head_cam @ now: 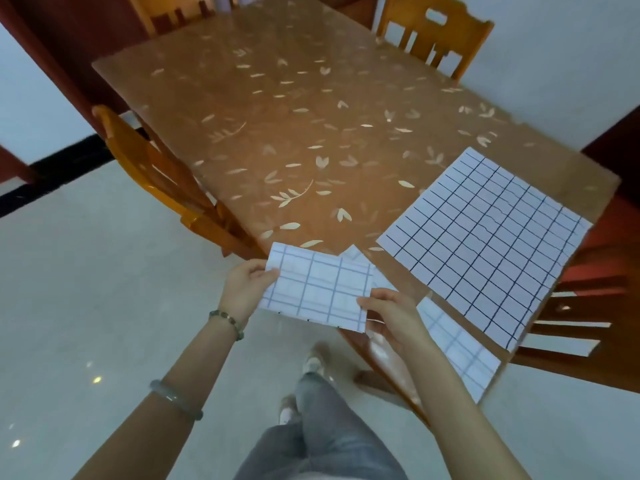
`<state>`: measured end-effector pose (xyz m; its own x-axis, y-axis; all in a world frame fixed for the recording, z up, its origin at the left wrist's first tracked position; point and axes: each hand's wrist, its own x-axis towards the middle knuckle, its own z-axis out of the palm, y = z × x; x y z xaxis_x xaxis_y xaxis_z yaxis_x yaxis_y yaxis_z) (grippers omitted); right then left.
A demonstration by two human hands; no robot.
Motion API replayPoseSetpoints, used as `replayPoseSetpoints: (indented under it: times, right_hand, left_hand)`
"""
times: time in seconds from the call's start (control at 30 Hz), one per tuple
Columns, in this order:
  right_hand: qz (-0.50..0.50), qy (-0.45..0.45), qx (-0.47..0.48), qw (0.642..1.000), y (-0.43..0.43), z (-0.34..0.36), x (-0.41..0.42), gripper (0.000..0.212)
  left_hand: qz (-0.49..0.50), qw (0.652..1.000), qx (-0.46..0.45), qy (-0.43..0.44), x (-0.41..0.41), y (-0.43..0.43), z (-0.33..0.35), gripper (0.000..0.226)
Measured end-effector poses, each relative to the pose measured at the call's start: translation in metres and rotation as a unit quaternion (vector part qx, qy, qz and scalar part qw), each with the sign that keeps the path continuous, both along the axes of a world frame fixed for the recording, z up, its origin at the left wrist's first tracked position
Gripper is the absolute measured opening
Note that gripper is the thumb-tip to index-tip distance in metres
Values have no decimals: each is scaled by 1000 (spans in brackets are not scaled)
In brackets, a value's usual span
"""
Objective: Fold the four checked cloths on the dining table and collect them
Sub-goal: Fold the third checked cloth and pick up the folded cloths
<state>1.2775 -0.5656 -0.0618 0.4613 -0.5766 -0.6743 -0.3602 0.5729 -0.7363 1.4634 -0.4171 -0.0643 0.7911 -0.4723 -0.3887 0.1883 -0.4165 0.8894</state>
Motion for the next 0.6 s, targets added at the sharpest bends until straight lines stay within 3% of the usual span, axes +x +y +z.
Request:
replayPoseSetpoints:
  times: [0.27,0.6]
  right_hand:
    - [-72,30,3,997,-29,-21,14,12]
    - [-179,50,5,983,-83,-29,8,11]
  left_hand:
    - [-97,994,37,35,39,-56,-22,2]
    - [-266,959,68,64,62,-153,-27,37]
